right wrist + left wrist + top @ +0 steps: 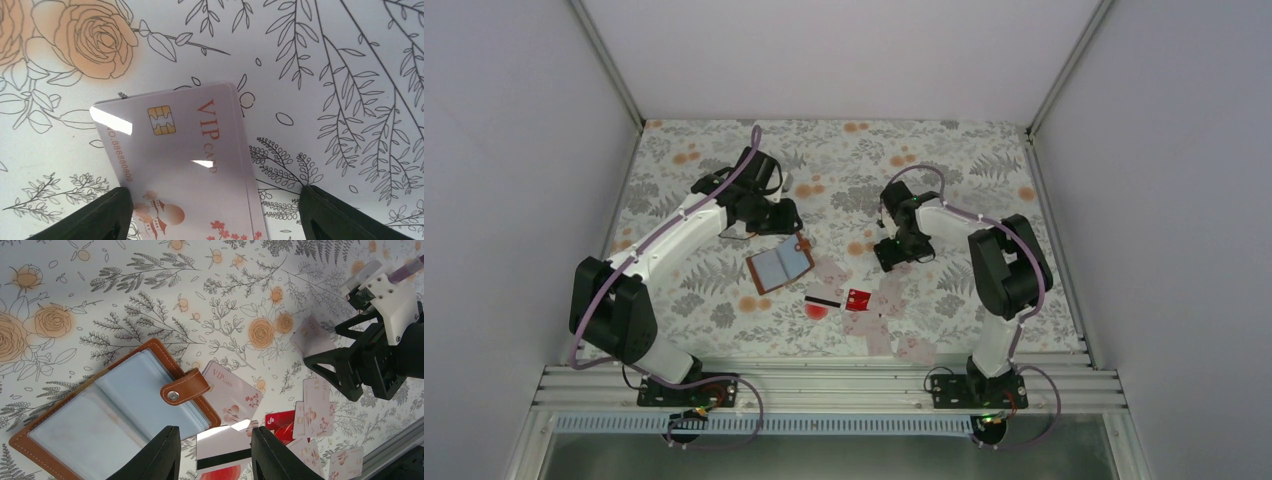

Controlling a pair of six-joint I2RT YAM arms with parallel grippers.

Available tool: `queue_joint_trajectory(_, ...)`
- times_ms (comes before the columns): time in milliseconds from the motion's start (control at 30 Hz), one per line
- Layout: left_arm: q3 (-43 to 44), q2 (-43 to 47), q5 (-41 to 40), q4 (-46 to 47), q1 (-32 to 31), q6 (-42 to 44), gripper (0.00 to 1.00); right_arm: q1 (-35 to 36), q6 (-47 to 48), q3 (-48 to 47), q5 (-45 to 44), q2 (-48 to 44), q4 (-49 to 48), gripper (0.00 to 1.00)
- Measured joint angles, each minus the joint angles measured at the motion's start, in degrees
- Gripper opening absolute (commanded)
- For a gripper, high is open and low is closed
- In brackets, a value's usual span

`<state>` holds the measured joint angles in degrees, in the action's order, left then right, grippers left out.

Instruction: Put the credit cards into the card holder

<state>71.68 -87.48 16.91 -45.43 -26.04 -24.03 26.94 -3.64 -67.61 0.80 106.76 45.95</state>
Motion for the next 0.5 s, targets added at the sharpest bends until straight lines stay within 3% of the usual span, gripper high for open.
queue_joint_trajectory(500, 0.0, 0.0, 0.0, -0.2, 0.4, 0.9, 0.37, 0.9, 1.1, -0.9, 2.6, 0.2, 1.4, 0.79)
